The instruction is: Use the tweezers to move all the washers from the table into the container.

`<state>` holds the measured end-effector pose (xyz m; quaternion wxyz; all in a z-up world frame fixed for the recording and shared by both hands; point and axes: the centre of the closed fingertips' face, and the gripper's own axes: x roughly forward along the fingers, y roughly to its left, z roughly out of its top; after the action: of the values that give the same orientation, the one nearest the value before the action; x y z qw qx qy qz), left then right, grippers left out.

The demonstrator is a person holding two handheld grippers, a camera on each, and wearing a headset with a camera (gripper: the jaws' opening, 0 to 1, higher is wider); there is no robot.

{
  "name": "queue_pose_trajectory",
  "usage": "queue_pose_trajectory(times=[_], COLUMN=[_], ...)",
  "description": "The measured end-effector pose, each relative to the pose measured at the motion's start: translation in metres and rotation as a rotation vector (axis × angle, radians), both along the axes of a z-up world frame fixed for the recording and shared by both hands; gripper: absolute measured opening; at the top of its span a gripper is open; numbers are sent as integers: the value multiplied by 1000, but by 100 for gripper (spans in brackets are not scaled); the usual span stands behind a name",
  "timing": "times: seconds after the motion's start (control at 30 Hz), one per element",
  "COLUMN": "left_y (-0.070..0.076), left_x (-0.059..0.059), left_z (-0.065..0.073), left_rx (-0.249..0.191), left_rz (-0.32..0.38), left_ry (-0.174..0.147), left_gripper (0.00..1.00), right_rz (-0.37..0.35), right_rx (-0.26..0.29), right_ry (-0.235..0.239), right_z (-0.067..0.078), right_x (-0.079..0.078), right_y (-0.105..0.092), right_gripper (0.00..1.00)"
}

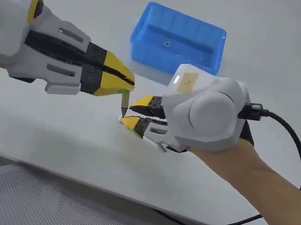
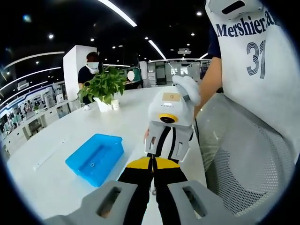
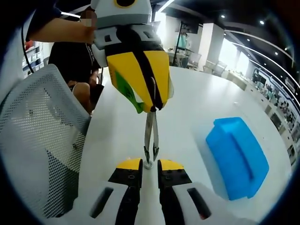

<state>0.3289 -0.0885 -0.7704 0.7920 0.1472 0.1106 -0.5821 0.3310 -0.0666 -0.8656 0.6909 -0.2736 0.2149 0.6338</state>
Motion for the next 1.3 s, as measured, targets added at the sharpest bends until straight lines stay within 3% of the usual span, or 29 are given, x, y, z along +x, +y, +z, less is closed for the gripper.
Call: queue_pose_trajectory(times=[0.87, 1.3], left_y=[-4, -4], left_x=[-8, -9], left_z=[-8, -8], left_rx=[-6, -23], left_rz=[-25, -26], left_ry=[43, 66], left_gripper=[4, 4], right_rz=[26, 97], right_rx=[-15, -23], right_ry=[33, 50], right_z=[-10, -16], right_x=[-7, -10], right_y=[3, 6], right_gripper=[14, 9])
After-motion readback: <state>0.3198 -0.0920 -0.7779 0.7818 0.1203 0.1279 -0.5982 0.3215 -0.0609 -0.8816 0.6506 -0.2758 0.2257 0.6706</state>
